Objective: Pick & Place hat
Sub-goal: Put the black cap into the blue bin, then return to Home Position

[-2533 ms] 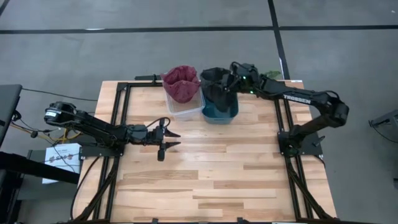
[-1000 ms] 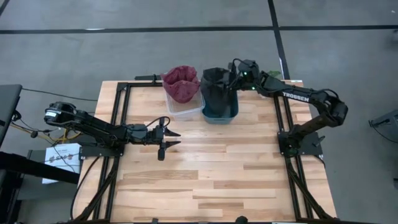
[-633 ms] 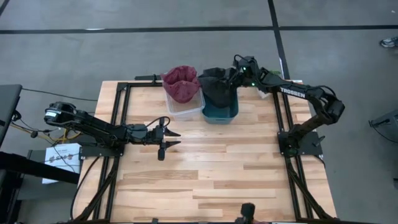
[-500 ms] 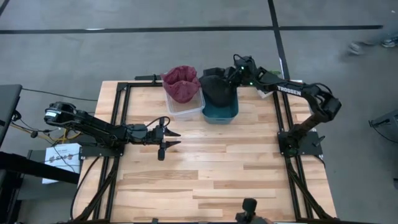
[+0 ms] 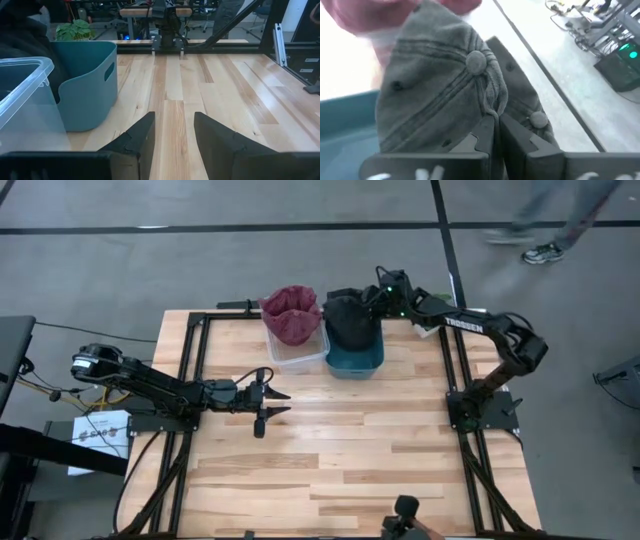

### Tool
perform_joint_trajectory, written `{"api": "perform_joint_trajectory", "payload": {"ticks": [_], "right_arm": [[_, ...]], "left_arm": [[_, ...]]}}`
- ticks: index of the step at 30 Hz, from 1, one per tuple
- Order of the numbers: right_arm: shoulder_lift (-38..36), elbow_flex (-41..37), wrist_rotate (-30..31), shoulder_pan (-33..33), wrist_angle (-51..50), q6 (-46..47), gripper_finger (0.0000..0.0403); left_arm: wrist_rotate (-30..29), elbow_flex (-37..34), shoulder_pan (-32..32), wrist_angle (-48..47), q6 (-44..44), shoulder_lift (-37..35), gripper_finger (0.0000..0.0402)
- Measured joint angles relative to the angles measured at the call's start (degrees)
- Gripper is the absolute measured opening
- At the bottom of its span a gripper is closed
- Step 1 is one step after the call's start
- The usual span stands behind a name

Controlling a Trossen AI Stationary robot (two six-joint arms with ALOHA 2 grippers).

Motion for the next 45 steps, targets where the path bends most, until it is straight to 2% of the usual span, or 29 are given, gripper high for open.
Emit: {"api": "perform_joint_trajectory", "payload": {"ticks": [10,20,26,38,45], "right_arm": [[-2.1,0.0,0.2,1.5,-1.1,4.1,0.0070],[-3.2,0.0,9.8,2.3,-2.3,5.7,0.0147],[-5.9,0.0,10.5,4.2,-3.1,5.3,0.0182],[-15.2,0.0,9.9,6.7,-4.5,6.0,0.0182],[-20.1,0.0,1.0,9.3,-7.8,7.2,0.0181]], "left_arm": [[0.0,0.0,0.0,0.0,0.0,0.0,0.0135],[0.0,0.0,0.0,0.0,-0.2,0.0,0.0135],[0.0,0.0,0.0,0.0,-0.2,0.0,0.0135],[0.0,0.0,0.0,0.0,-0.3,0.0,0.0135],[0.0,0.0,0.0,0.0,-2.5,0.0,0.0135]]}}
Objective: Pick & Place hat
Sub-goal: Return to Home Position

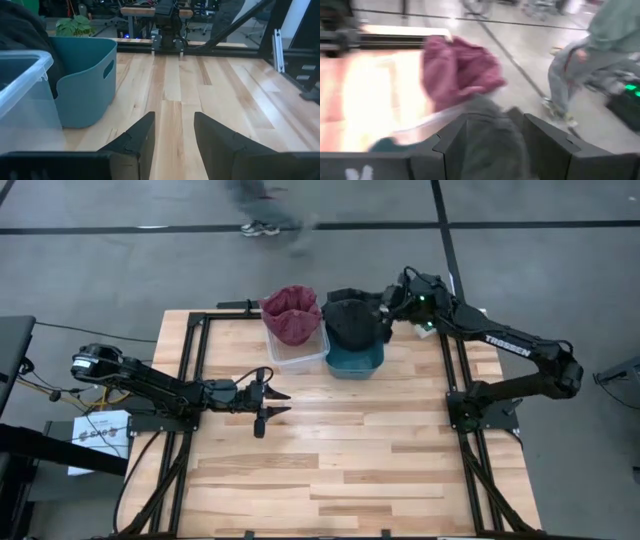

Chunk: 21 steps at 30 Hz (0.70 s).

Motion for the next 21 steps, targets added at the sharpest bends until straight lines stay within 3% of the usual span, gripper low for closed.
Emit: {"api": "perform_joint_trajectory", "payload": {"ticks": [4,21], "right_arm": [[-1.9,-0.1,-3.4,2.0,-3.6,0.0,0.0184],[-4.5,-0.4,-4.3,10.4,-11.2,3.7,0.0184]], "left_arm": [[0.0,0.0,0.0,0.3,-2.9,0.0,0.0135],[0.0,0.0,0.0,3.1,-8.3,0.0,0.0135]]}}
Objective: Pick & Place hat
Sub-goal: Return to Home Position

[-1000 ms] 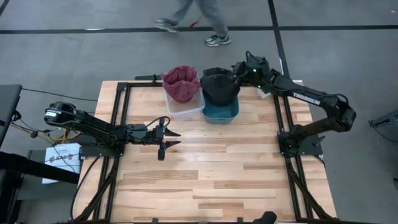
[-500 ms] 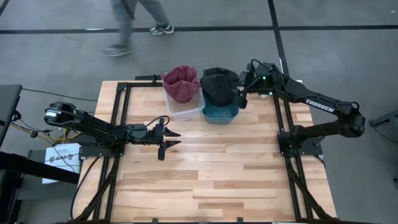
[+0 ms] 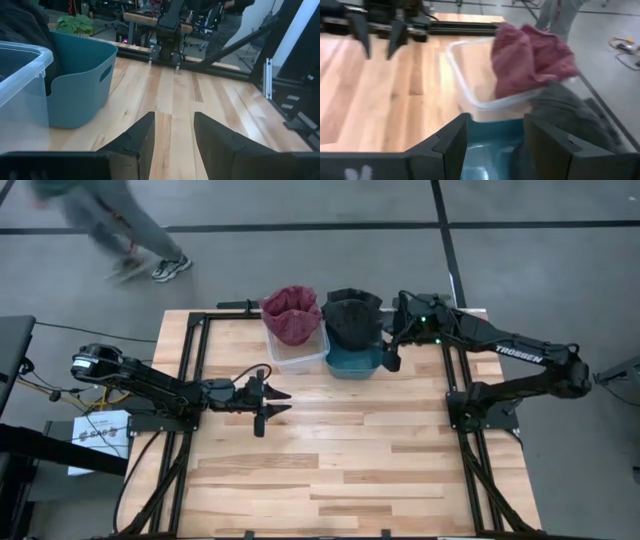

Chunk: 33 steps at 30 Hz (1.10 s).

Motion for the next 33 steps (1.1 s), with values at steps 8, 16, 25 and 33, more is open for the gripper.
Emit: {"api": "perform_joint_trajectory", "payload": {"ticks": [8,16,25,33], "right_arm": [[-5.2,-9.2,0.5,4.9,7.3,3.4,0.0181],[-20.7,-27.5,0.6,9.5,18.6,9.1,0.0183],[-42.1,-46.5,11.3,22.7,27.5,13.1,0.0182],[-54.0,-54.0,25.5,33.3,22.3,15.4,0.0182]], "left_arm": [[4.9,0.0,-0.8,0.6,-0.4,-2.9,0.0135],[6.2,0.0,-1.3,0.7,1.3,-3.7,0.0135],[6.0,0.0,-1.3,1.0,0.5,-4.1,0.0135],[5.7,0.0,-0.9,1.4,-13.0,-5.3,0.0135]]}}
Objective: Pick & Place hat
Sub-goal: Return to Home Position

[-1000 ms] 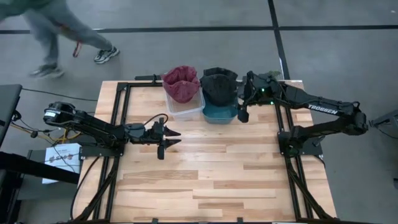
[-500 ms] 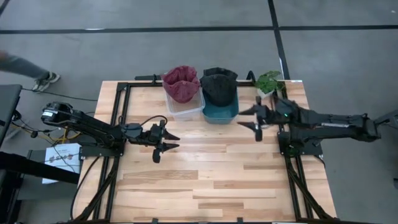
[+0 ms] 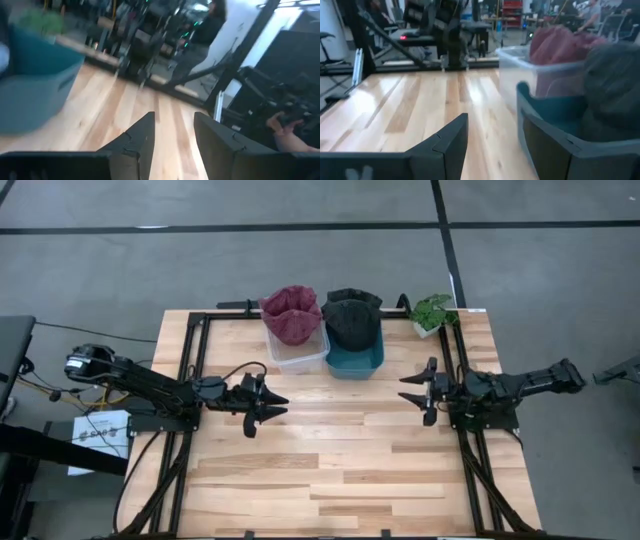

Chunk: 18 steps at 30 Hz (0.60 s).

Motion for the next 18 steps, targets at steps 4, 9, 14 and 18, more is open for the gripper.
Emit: {"api": "perform_joint_trajectory", "payload": {"ticks": [4,9,14,18], "right_arm": [[-3.4,-2.0,2.8,4.4,-2.5,1.0,0.0184],[-6.4,-2.9,7.5,9.6,-3.6,1.8,0.0184],[-6.7,-2.9,9.3,14.0,-3.8,1.8,0.0180],[-6.4,-2.9,9.7,16.1,-3.9,1.8,0.0182]], "left_arm": [[0.8,-0.1,-1.3,0.4,6.3,-5.5,0.0135],[8.8,-2.7,-4.3,0.2,12.1,-15.6,0.0135],[10.9,-10.7,-5.5,0.0,13.3,-26.8,0.0135],[10.2,-14.4,-3.0,-5.9,11.2,-36.2,0.0135]]}}
